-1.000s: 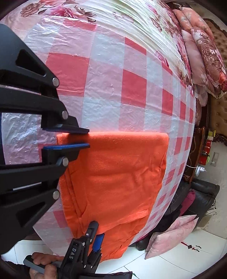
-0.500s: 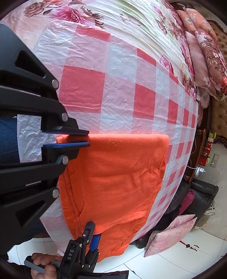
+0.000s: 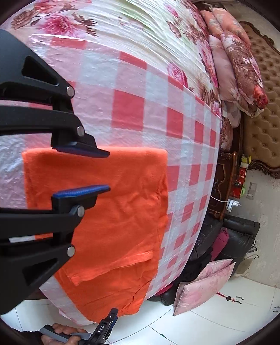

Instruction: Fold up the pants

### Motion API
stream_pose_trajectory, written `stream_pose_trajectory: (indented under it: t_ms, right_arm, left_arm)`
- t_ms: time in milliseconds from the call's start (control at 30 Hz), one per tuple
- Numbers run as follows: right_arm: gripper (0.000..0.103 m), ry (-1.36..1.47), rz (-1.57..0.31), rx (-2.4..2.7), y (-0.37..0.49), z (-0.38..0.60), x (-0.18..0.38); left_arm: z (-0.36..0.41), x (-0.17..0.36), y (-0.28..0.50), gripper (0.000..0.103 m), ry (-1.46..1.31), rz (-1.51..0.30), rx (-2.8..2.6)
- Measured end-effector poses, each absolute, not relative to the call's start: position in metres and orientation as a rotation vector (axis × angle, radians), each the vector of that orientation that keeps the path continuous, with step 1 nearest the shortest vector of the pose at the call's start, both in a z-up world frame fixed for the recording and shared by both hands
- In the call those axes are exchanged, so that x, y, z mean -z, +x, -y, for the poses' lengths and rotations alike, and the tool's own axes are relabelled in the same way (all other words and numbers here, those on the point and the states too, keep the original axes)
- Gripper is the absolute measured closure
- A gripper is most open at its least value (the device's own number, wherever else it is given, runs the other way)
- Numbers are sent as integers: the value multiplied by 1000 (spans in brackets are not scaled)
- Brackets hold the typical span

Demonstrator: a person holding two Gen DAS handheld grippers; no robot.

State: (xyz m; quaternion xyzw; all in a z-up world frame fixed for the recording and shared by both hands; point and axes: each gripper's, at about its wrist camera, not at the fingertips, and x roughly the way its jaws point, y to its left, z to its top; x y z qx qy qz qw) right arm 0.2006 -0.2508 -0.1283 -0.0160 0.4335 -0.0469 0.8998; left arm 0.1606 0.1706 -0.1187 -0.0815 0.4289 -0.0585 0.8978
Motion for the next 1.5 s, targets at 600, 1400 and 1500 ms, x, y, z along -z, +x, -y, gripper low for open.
stream_pose_trajectory:
  t_ms: [600, 1400, 1500]
  right_arm:
    - [41, -67, -1011, 264, 191, 316, 162]
    - [37, -225, -922, -309, 233, 50, 134]
    - [37, -272, -967, -300, 241, 33, 155]
  left_arm:
    - [-162, 149, 276, 77, -128, -989, 108]
    - [-218, 147, 110, 64, -428, -941, 153]
    - [-208, 158, 103, 66, -383, -966, 127]
